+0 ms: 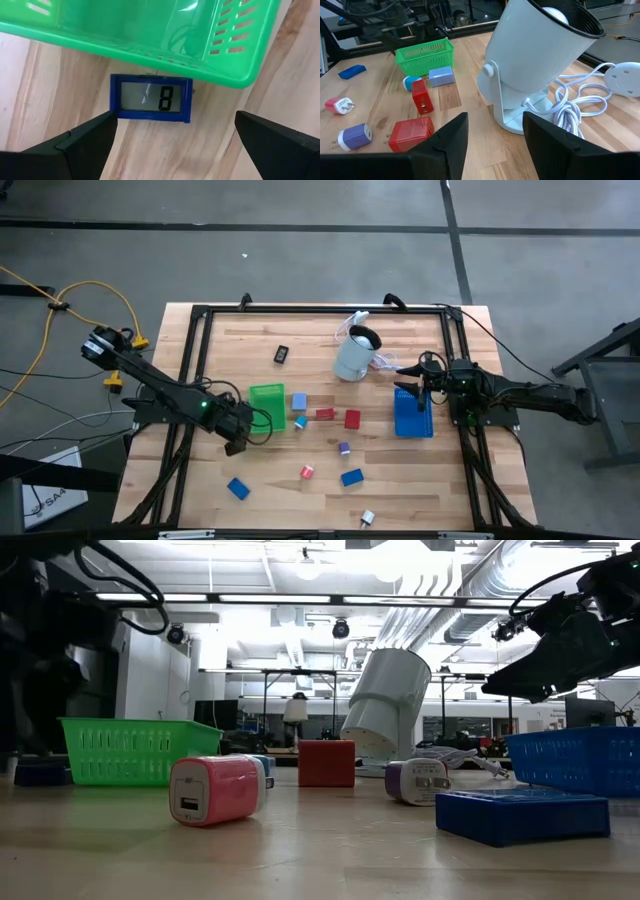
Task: Pick & Place Office items
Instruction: Put the top left blue digital timer into the green bin
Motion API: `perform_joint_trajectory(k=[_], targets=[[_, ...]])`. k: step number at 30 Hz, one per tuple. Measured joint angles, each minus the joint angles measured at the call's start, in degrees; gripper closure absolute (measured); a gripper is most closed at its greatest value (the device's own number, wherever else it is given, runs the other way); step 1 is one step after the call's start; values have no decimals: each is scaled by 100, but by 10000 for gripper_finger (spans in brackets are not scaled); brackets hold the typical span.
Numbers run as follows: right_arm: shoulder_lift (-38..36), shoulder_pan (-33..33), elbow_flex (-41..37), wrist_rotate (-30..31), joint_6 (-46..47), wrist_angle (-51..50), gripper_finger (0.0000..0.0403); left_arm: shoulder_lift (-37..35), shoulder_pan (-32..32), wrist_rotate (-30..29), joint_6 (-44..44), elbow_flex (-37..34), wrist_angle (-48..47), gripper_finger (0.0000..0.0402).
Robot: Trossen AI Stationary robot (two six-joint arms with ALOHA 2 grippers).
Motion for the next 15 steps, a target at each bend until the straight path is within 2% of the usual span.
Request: perform_joint_trajectory(k=[15], targets=[[0, 1, -1, 0, 0, -1, 227, -100, 573, 45, 367, -168, 146, 9]])
